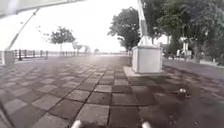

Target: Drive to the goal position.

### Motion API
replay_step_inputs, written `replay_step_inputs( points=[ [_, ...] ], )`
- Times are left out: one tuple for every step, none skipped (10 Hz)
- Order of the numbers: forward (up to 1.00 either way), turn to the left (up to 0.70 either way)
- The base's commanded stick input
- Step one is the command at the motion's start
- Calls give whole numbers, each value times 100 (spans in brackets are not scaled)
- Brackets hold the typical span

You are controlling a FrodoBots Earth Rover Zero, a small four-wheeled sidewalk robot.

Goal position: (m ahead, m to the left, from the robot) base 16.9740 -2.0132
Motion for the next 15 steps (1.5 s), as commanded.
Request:
replay_step_inputs(
  points=[
    [70,0],
    [70,0],
    [70,0],
    [70,0],
    [70,0],
    [70,0],
    [70,0],
    [70,0],
    [70,0],
    [70,0],
    [70,0],
    [70,0],
    [70,0],
    [70,0],
    [70,0]
  ],
)
